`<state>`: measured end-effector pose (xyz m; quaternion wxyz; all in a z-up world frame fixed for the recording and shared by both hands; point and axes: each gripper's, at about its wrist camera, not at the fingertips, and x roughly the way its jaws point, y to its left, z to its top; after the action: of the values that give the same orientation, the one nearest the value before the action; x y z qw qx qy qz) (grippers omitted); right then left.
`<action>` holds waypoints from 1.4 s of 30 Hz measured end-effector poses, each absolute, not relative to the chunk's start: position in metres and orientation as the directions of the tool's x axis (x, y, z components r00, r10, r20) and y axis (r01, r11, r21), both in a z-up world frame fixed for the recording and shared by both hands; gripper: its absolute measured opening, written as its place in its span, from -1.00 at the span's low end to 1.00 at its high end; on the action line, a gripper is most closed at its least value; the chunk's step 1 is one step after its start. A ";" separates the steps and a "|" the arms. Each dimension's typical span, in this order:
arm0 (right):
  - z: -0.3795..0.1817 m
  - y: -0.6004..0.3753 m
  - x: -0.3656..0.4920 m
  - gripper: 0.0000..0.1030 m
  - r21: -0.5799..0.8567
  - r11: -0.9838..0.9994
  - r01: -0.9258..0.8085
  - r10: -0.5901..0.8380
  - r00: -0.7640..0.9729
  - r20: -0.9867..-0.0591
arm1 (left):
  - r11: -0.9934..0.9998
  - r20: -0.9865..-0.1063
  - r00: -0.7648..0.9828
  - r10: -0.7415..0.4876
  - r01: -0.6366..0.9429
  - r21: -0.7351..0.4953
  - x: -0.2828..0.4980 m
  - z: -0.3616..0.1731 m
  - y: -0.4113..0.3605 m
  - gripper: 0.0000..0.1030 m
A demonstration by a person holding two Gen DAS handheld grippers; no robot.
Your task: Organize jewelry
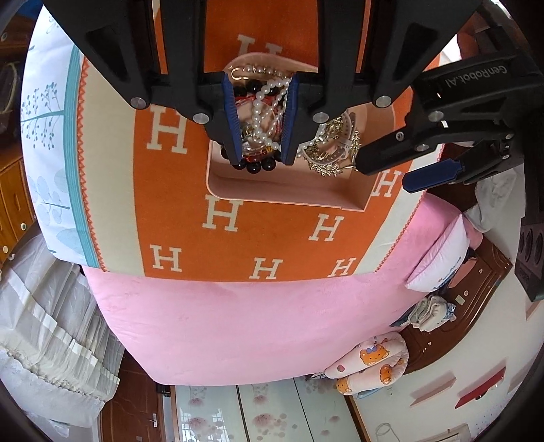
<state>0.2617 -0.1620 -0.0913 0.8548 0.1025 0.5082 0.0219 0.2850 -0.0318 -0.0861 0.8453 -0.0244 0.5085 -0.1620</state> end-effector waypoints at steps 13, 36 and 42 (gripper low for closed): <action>-0.081 -0.165 0.193 -0.28 0.193 0.974 0.116 0.118 0.466 -0.877 | 0.957 -0.874 0.411 -0.259 0.234 -0.173 0.219 -0.089 -0.019 0.54; -0.033 -0.124 -0.018 0.11 0.192 0.971 0.144 0.112 0.434 -0.894 | 0.974 -0.874 0.458 -0.162 0.218 -0.066 0.014 -0.046 0.003 0.54; 0.001 -0.123 -0.041 0.23 0.176 0.970 0.170 0.081 0.458 -0.885 | 0.981 -0.869 0.474 -0.145 0.185 -0.063 -0.015 -0.015 0.006 0.54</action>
<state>-0.0409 -0.1228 0.0008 0.8452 0.1205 0.5200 -0.0264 -0.0153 0.0061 -0.0153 0.8582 0.0200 0.5037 -0.0962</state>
